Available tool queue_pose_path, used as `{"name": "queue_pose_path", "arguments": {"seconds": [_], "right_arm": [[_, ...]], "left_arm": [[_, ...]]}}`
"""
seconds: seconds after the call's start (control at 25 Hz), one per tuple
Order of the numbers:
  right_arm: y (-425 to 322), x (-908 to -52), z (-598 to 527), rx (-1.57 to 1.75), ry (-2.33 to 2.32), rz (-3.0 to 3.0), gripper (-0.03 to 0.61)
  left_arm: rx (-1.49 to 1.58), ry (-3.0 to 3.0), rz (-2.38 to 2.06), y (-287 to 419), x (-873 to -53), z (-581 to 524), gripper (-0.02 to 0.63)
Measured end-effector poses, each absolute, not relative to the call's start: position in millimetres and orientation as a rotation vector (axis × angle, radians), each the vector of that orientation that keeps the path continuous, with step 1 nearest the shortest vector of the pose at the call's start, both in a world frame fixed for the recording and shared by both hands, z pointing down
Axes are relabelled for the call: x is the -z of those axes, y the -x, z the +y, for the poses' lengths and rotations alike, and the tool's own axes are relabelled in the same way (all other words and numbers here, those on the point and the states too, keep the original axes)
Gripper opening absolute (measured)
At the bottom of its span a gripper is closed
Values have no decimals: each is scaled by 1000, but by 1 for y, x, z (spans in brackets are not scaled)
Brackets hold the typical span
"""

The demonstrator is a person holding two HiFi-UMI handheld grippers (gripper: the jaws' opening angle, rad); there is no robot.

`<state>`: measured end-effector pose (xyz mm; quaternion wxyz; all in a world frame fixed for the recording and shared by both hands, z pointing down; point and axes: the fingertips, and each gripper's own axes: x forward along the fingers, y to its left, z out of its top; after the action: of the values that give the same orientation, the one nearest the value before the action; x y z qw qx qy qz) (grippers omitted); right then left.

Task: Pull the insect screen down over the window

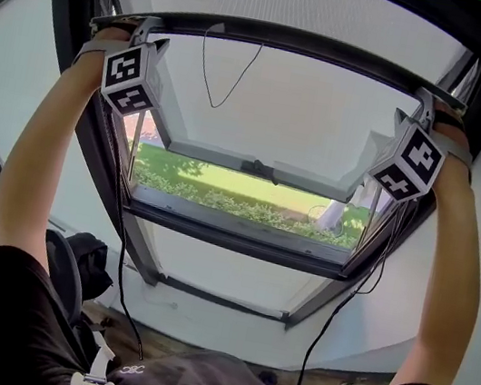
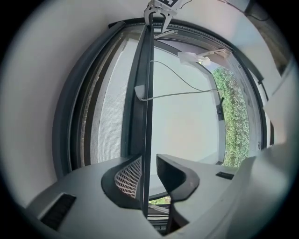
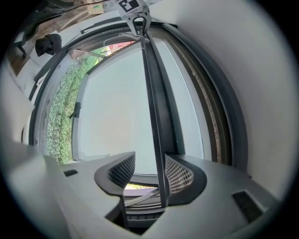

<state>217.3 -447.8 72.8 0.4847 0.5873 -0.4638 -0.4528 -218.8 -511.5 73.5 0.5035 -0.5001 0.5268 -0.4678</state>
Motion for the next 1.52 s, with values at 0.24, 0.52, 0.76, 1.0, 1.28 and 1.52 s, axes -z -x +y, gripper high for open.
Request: {"name": "queue_pose_path", "arguments": {"seconds": [0.24, 0.52, 0.76, 1.0, 1.28, 1.52], "right_arm": [[-217, -112, -446, 1090, -1413, -1176, 209], [-221, -151, -447, 1074, -1347, -1115, 182], [-228, -179, -448, 1058, -1318, -1092, 176], [-224, -199, -448, 1039, -1310, -1124, 150], [-227, -253, -443, 914, -1178, -1151, 124], [-222, -300, -441, 835, -1168, -1267, 123]], "left_arm": [[1150, 1250, 1250, 220, -118, -511, 116], [1225, 1293, 1229, 216, -160, -510, 117], [1241, 1314, 1209, 216, -189, -510, 152], [1270, 1353, 1181, 215, -215, -509, 147], [1312, 1399, 1158, 214, -266, -508, 130], [1376, 1453, 1117, 212, -319, -505, 127]]}}
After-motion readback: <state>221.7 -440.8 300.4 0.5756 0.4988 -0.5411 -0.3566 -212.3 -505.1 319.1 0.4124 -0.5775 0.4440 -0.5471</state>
